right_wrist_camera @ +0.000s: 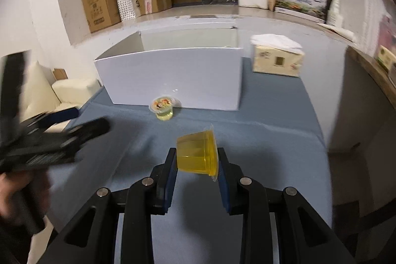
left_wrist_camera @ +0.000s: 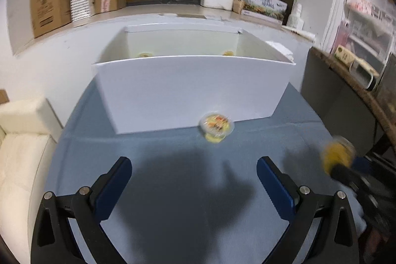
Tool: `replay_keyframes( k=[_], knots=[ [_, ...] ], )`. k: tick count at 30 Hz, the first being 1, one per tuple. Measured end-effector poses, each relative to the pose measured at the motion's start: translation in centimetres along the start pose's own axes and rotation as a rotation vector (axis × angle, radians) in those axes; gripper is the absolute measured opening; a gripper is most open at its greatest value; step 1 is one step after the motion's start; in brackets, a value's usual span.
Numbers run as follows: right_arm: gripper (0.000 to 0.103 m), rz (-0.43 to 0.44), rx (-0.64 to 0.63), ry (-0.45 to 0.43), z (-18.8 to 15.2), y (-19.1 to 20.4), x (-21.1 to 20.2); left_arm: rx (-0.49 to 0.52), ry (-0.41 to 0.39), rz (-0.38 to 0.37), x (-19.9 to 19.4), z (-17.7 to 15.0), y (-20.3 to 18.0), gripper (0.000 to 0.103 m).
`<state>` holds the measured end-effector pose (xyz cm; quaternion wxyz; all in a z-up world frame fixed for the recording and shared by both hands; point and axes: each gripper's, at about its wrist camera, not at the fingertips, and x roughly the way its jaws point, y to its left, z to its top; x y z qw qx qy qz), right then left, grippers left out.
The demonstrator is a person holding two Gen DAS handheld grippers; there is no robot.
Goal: Organize snacks
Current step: 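Grasp the clear jelly cup with the left gripper while the right gripper holds its cup, then lower both jelly cups into the white box and open both grippers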
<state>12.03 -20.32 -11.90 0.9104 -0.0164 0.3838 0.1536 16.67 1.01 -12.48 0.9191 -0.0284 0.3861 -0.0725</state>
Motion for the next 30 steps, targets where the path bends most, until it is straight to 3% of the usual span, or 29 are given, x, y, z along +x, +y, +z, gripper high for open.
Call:
replay_keyframes(
  k=[9,14,15,17,18,20,30],
  knots=[
    [0.033,0.021,0.088,-0.005,-3.0,-2.9,-3.2,0.049,0.061,0.039,6.9,2.4,-4.8,0.103],
    [0.033,0.018,0.116,-0.008,-3.6,-4.0,-3.6,0.045,0.101,0.052,9.3,3.0,-5.3,0.101],
    [0.033,0.019,0.122,-0.009,-3.6,-4.1,-3.7,0.038,0.106,0.050,9.6,3.1,-5.1,0.098],
    [0.033,0.019,0.128,-0.015,-3.5,-4.3,-3.8,0.022,0.131,0.052,10.4,3.1,-4.7,0.058],
    [0.033,0.018,0.128,-0.017,-3.5,-4.2,-3.8,0.016,0.150,0.039,10.8,3.1,-4.3,0.047],
    [0.033,0.014,0.126,-0.019,-3.4,-4.2,-3.6,0.032,0.155,0.029,10.9,2.9,-4.2,0.036],
    [0.033,0.045,0.111,-0.023,-3.2,-3.0,-3.5,0.030,0.103,-0.021,7.8,2.4,-3.1,0.036]
  ],
)
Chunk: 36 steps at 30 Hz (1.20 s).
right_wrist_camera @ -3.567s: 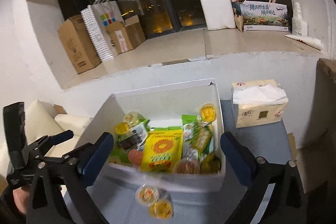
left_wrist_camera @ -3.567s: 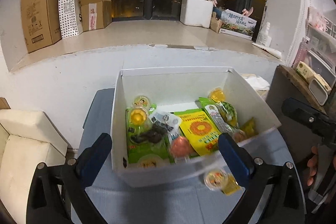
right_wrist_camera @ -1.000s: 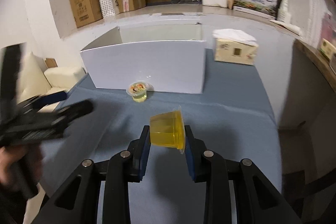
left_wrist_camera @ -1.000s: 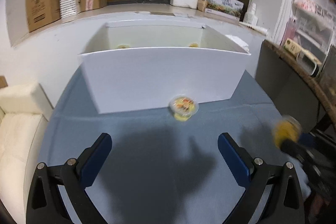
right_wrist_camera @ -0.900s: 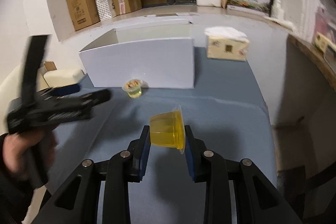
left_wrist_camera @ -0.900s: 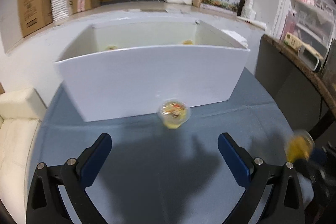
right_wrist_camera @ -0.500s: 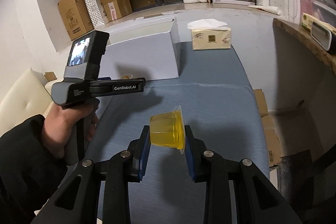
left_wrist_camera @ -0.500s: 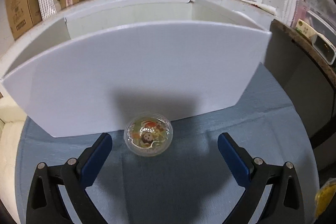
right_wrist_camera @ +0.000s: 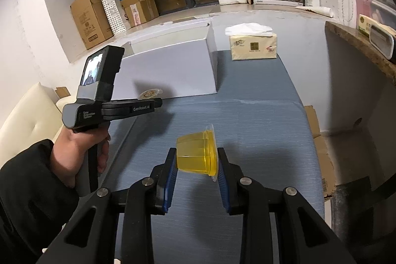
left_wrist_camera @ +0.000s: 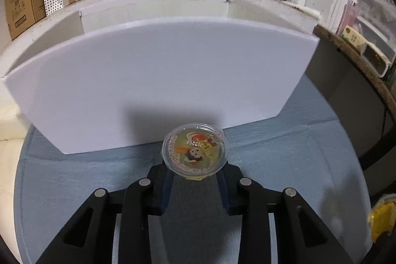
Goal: Organize snacks
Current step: 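Lower both jelly cups into the white box and open both grippers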
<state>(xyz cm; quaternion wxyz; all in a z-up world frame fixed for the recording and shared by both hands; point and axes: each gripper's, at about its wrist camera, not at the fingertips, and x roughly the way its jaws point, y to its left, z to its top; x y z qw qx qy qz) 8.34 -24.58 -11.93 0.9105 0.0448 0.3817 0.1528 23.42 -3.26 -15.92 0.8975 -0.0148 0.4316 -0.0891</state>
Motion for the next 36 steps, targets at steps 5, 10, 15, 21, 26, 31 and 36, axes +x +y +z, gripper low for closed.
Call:
replay_keyframes(
  k=[5,10,15,21,26,31,36],
  knots=[
    [0.033,0.017,-0.005,-0.022,0.8,0.9,-0.5,-0.006,-0.081,-0.035,-4.5,-0.8,0.6,0.036],
    [0.033,0.053,-0.019,-0.054,2.6,2.3,-0.7,-0.006,-0.152,-0.060,-9.6,-1.1,1.8,0.036],
    [0.033,0.091,-0.047,-0.093,6.2,4.2,-0.2,-0.008,-0.211,-0.060,-13.0,1.7,3.6,0.036],
    [0.033,0.135,-0.050,-0.135,12.4,5.7,2.1,-0.018,-0.238,-0.053,-13.1,6.3,6.4,0.036],
    [0.033,0.124,-0.057,-0.125,17.0,6.0,5.8,-0.029,-0.232,-0.032,-11.0,9.0,8.2,0.036],
    [0.033,0.112,-0.058,-0.070,20.2,5.8,10.6,-0.039,-0.193,0.015,-8.0,10.2,9.6,0.037],
    [0.092,0.051,-0.015,-0.012,20.3,4.5,13.8,-0.025,-0.160,0.077,-6.0,10.1,10.1,0.103]
  ],
)
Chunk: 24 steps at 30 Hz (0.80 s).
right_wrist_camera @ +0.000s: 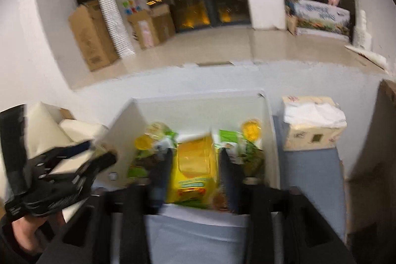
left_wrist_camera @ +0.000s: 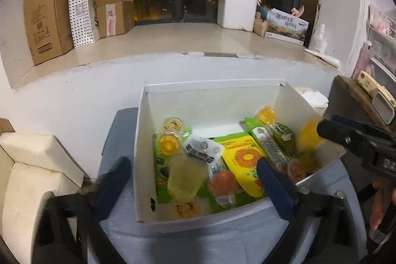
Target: Organize snacks
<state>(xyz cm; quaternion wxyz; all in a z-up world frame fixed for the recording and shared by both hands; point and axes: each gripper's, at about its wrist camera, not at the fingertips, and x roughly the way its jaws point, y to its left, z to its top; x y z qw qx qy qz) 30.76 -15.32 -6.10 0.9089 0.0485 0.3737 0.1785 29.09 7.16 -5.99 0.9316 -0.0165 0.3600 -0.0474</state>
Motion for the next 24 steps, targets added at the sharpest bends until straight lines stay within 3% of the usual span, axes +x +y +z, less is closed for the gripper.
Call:
replay_keyframes(
  k=[2,5,8,12,15,19,21,24],
  knots=[
    [0.095,0.024,0.037,-0.023,-0.5,-0.7,-0.3,-0.001,0.009,-0.007,0.2,-0.3,0.2,0.103],
    [0.096,0.001,0.026,-0.038,-1.0,-0.8,-1.0,-0.003,0.007,-0.017,-0.1,-0.6,0.3,0.103],
    [0.103,-0.008,0.002,-0.033,-1.2,-0.3,-1.7,-0.015,-0.020,-0.004,-1.3,-0.9,0.2,0.103],
    [0.103,-0.091,-0.095,-0.078,-1.1,1.6,-3.9,0.001,-0.053,0.044,-3.2,-1.1,-0.4,0.103],
    [0.103,-0.164,-0.162,-0.138,-0.8,3.5,-6.7,0.034,-0.124,0.094,-5.7,-1.2,-1.5,0.103],
    [0.103,-0.172,-0.184,-0.233,-1.1,5.2,-11.2,0.010,-0.203,0.194,-9.7,-1.7,-2.8,0.103],
    [0.103,-0.155,-0.177,-0.256,-1.2,5.6,-13.1,-0.008,-0.224,0.189,-11.7,-2.1,-3.2,0.103],
    [0.103,-0.101,-0.158,-0.279,-1.4,6.0,-16.3,-0.019,-0.192,0.148,-13.9,-2.7,-3.8,0.103]
  ],
)
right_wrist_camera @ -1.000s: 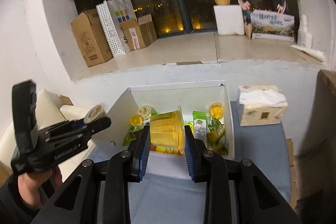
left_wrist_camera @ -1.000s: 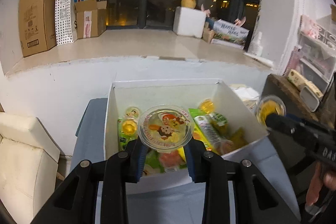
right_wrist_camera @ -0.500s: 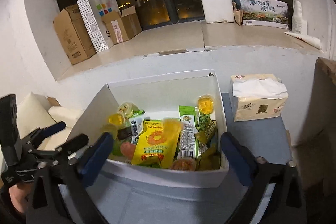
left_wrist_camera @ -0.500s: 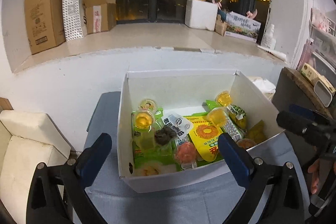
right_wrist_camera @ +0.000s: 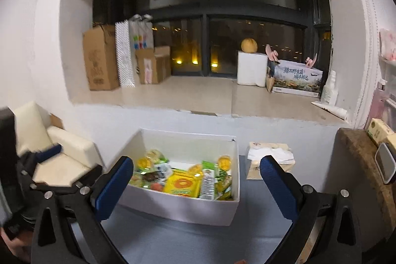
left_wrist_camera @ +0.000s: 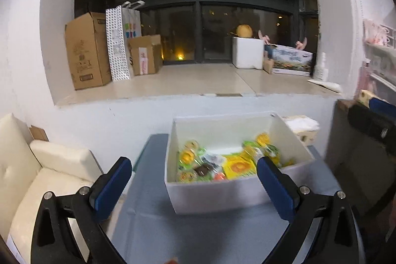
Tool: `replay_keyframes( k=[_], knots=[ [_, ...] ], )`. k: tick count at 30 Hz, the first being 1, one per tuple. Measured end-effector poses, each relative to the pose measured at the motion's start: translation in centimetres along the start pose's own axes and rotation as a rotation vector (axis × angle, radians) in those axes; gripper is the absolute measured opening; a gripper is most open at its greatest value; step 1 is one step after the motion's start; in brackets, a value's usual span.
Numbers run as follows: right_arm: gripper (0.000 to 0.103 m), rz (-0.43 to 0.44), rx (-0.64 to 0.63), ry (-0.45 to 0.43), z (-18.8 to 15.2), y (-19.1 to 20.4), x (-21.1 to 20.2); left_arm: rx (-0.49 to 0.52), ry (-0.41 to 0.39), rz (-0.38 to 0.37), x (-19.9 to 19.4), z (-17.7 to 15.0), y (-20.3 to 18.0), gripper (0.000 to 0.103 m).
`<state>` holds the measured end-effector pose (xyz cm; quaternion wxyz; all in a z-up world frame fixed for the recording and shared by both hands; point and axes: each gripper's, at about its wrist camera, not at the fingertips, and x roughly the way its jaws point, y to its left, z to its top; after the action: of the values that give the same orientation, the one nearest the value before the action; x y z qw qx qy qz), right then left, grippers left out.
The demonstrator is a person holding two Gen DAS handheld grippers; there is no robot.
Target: Organize snacks
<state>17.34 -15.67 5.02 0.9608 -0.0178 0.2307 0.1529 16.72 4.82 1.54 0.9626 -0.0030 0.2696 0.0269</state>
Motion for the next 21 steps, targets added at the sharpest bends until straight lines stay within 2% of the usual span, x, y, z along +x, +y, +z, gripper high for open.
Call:
replay_keyframes(
  k=[6,11,17,21],
  knots=[
    [0.103,0.025,0.059,-0.043,-0.9,-0.6,-5.5,0.000,0.004,-0.048,-5.8,-1.2,-0.5,0.103],
    [0.103,0.055,0.071,-0.009,-3.9,0.0,-8.6,-0.014,0.009,-0.089,-10.1,-2.8,-0.8,0.103],
    [0.103,0.073,0.094,0.015,-8.0,0.6,-12.2,-0.012,0.017,-0.087,-14.3,-5.0,-0.8,0.103],
    [0.103,0.047,0.106,0.006,-9.7,0.4,-14.7,-0.048,0.026,-0.118,-16.9,-6.5,-0.2,0.103]
  ],
)
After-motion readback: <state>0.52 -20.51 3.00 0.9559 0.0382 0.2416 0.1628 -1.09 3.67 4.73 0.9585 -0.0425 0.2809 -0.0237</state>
